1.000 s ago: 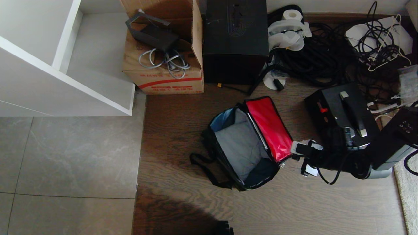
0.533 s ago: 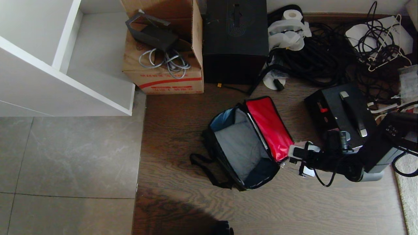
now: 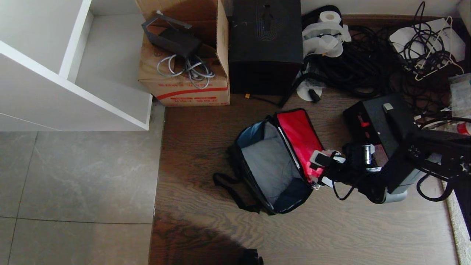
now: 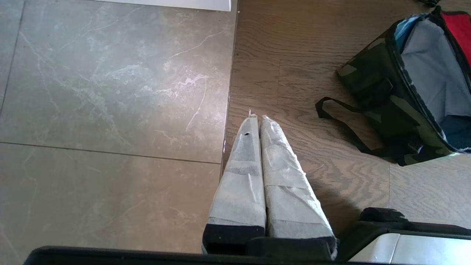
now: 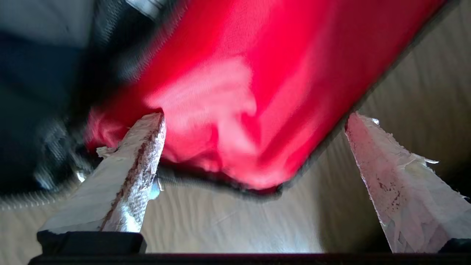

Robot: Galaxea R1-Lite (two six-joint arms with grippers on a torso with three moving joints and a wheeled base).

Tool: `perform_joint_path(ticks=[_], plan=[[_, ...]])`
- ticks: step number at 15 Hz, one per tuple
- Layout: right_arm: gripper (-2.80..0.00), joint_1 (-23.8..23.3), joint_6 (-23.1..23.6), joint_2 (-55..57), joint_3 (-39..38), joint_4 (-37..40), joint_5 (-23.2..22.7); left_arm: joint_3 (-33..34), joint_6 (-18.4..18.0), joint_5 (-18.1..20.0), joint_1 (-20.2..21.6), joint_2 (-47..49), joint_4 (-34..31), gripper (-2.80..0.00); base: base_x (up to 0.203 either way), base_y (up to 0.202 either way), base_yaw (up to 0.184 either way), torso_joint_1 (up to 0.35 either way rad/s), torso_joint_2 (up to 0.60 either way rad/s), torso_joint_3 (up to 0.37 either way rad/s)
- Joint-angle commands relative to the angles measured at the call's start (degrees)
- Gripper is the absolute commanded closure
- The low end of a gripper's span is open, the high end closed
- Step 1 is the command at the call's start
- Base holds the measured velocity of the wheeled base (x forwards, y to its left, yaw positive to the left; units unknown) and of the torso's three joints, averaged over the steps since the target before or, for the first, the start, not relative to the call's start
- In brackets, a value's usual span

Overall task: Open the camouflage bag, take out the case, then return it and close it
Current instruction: Grip the handle again

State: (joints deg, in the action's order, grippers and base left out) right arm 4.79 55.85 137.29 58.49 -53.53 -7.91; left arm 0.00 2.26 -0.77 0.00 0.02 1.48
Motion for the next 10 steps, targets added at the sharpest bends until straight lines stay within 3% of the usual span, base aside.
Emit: perform_joint_path(ticks=[1,4,5,10], plan=[[-2.8,0.27,0.3,1.07,0.64,-0.9,0.07,0.53,-0.06,-0.02,0.0,-0.02,0.02,0.0,0.0,0.0,0.0,0.0,0.0,0.0],[-2.8,-0.71,1.36,-0.14,0.64,-1.44,-0.29,0.53,0.03,-0.02,0.0,-0.02,0.02,0.0,0.0,0.0,0.0,0.0,0.0,0.0],[-2.8,-1.01,4.47,-0.85,0.25,-0.02,-0.3,0.53,-0.06,-0.02,0.0,-0.02,0.02,0.0,0.0,0.0,0.0,0.0,0.0,0.0],[-2.8,-3.3,9.37,-4.77,0.2,5.89,-2.21,0.53,0.03,-0.02,0.0,-0.02,0.02,0.0,0.0,0.0,0.0,0.0,0.0,0.0]])
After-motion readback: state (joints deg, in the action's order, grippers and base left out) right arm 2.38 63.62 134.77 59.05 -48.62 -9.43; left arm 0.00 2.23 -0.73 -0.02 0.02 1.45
